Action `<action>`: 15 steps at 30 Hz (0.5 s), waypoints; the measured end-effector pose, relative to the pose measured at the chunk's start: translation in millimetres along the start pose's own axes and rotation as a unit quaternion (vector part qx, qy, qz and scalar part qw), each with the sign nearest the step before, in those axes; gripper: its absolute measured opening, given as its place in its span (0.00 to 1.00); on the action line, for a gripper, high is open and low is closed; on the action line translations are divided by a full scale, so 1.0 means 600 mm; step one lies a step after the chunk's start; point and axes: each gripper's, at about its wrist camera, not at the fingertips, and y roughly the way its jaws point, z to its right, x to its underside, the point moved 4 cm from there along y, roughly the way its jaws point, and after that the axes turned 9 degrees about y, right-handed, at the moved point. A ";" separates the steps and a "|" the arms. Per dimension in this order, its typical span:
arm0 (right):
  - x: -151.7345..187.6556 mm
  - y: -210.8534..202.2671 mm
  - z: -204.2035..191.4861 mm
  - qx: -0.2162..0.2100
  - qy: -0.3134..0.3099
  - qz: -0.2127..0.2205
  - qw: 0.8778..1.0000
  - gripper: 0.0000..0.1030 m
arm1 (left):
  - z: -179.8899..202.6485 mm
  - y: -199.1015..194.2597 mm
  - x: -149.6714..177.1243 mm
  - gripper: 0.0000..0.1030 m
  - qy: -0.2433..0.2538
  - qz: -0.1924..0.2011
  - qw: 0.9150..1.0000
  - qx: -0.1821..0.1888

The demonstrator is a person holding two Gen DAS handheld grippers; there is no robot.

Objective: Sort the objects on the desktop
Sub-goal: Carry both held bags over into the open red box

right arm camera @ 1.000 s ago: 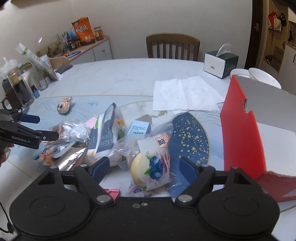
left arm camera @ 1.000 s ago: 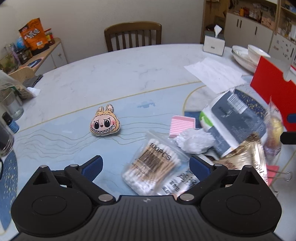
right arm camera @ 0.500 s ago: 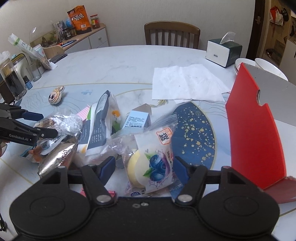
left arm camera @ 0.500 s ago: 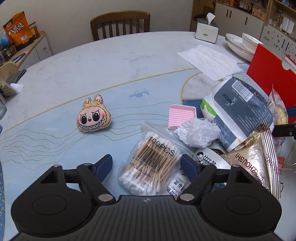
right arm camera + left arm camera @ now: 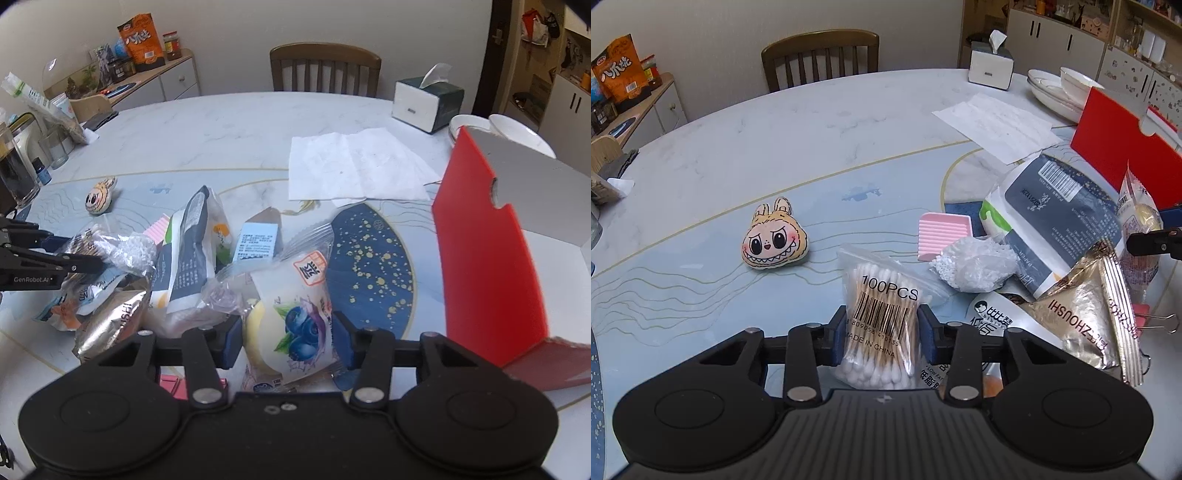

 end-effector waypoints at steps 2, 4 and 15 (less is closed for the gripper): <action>-0.002 -0.011 0.000 0.004 0.005 0.004 1.000 0.47 | -0.002 -0.009 0.000 0.36 -0.004 0.003 1.000 0.003; -0.003 -0.025 0.002 0.008 0.011 0.011 1.000 0.47 | -0.003 -0.021 0.000 0.36 -0.006 0.010 1.000 0.006; -0.003 -0.089 0.005 0.019 0.044 0.034 0.998 0.47 | 0.020 -0.087 -0.021 0.36 -0.002 0.032 0.999 0.035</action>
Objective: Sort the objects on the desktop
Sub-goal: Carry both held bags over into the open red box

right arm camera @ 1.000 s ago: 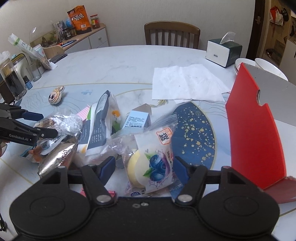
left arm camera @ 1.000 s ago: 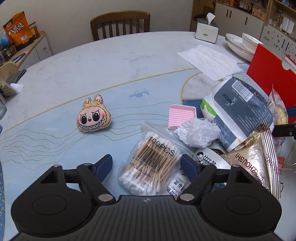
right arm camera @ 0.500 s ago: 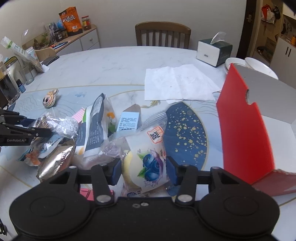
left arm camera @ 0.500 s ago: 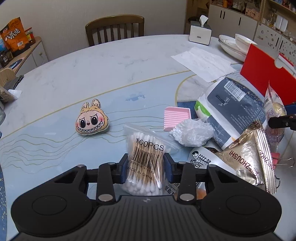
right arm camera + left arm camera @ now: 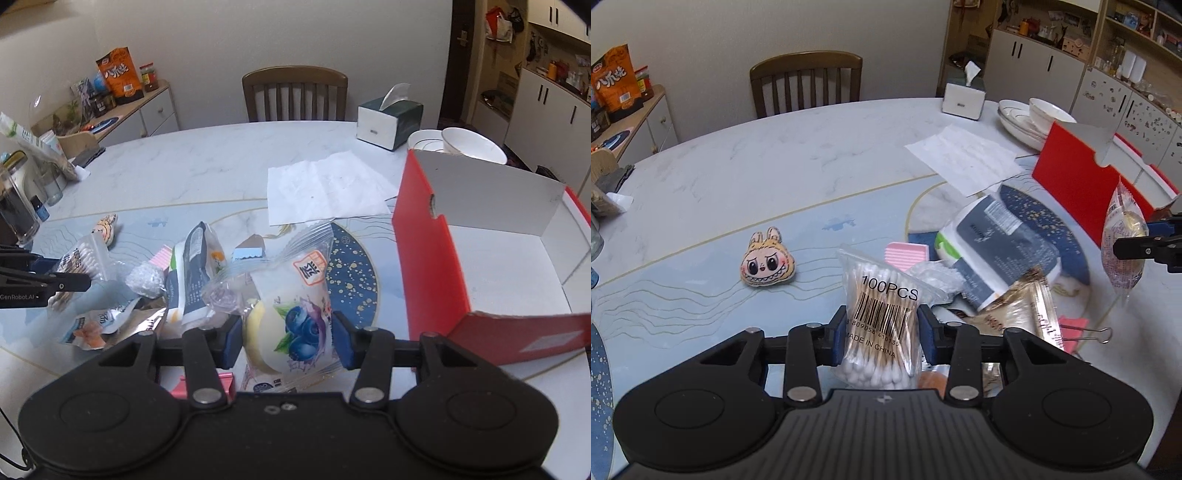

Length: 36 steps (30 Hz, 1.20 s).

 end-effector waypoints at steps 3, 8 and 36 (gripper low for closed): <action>0.000 -0.018 0.001 -0.004 0.006 0.002 1.000 0.47 | 0.018 -0.016 -0.014 0.36 0.008 0.007 1.000 0.007; -0.005 -0.046 0.008 -0.015 0.016 0.004 1.000 0.46 | 0.057 -0.041 -0.042 0.36 0.021 0.020 0.999 0.018; -0.107 -0.126 0.274 -0.061 0.008 0.042 0.997 0.46 | 0.389 -0.007 -0.259 0.36 0.060 0.074 0.994 0.059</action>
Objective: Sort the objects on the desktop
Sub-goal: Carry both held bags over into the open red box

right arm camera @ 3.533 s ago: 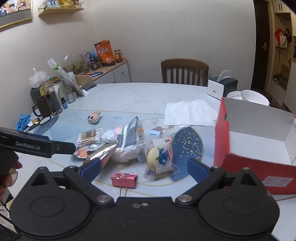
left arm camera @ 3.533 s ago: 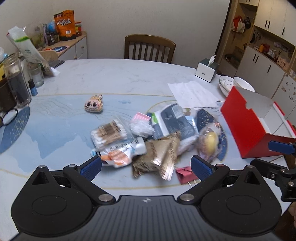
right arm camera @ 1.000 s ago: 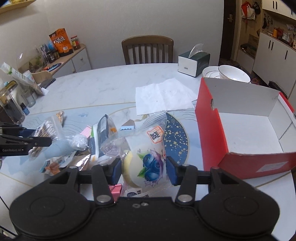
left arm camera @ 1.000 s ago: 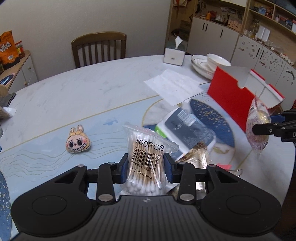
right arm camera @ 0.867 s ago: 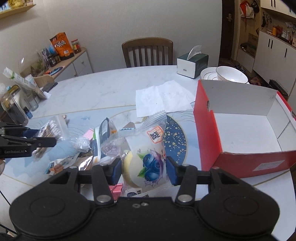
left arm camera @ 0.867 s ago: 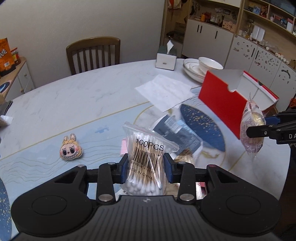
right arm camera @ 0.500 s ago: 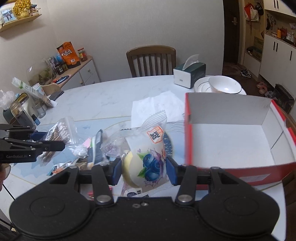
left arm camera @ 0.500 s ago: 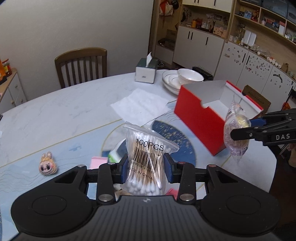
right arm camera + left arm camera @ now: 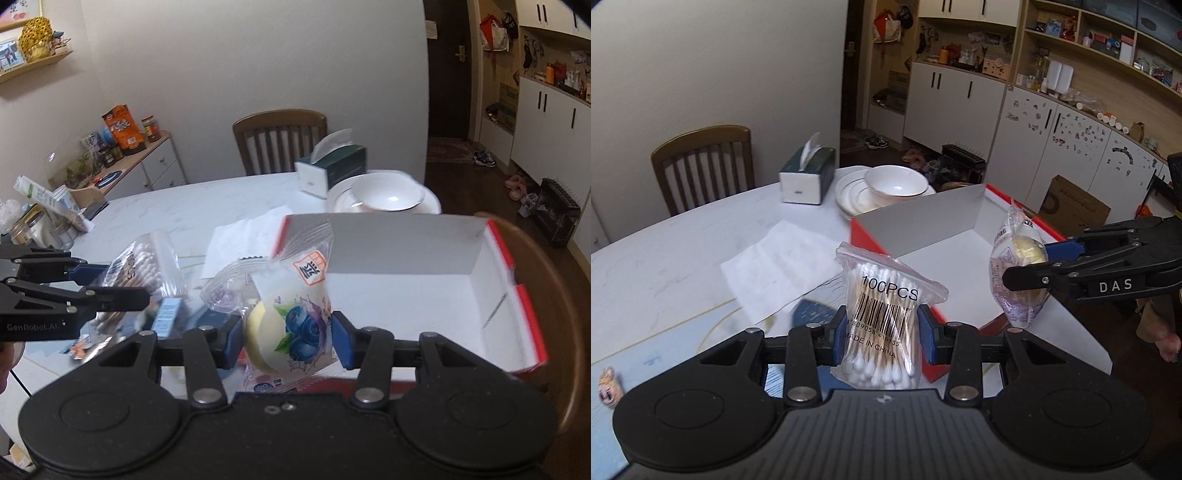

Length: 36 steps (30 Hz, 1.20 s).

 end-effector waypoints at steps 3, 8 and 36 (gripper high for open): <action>-0.012 0.001 0.034 0.009 -0.004 0.003 1.000 0.46 | 0.025 0.030 -0.024 0.36 0.002 -0.003 1.000 0.008; -0.023 0.007 0.084 0.022 -0.005 0.002 1.000 0.46 | 0.066 0.071 -0.068 0.36 0.026 0.001 1.000 0.012; -0.002 0.155 0.199 0.081 -0.053 -0.120 0.988 0.46 | 0.125 0.331 -0.093 0.36 0.077 -0.134 0.987 0.043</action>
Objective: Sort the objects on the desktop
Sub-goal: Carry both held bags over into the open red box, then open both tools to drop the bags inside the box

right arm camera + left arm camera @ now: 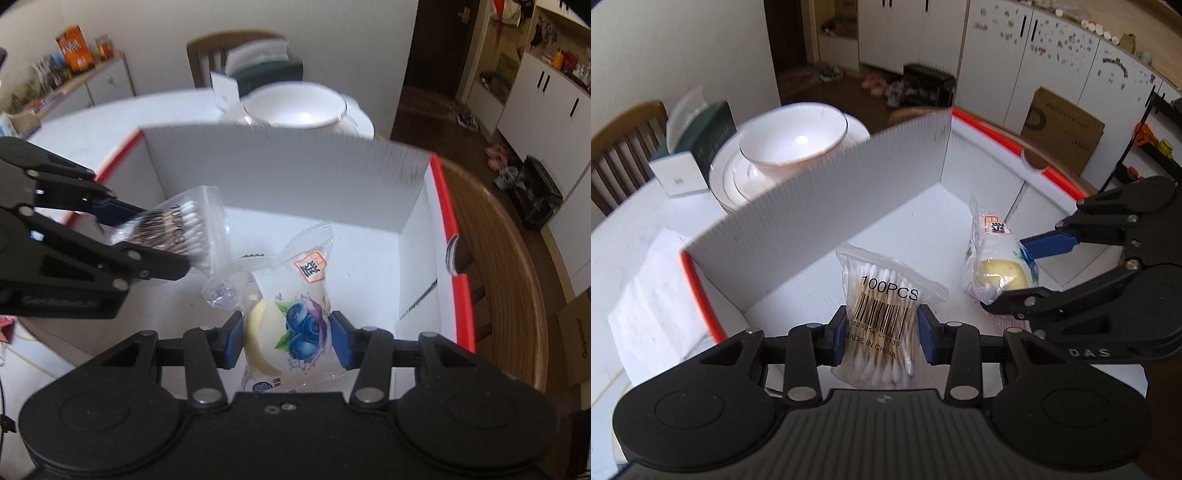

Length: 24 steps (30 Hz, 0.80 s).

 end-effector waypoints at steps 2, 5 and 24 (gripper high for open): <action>-0.001 0.014 0.005 0.004 0.004 -0.013 1.000 0.46 | 0.001 0.012 0.001 0.36 0.000 -0.013 1.000 0.004; 0.004 0.032 0.007 0.008 -0.005 -0.034 0.999 0.46 | 0.004 0.027 0.004 0.36 -0.001 -0.031 0.999 0.012; 0.008 0.042 0.009 -0.001 -0.015 -0.045 0.999 0.48 | 0.010 0.062 0.013 0.37 0.004 -0.083 0.996 0.020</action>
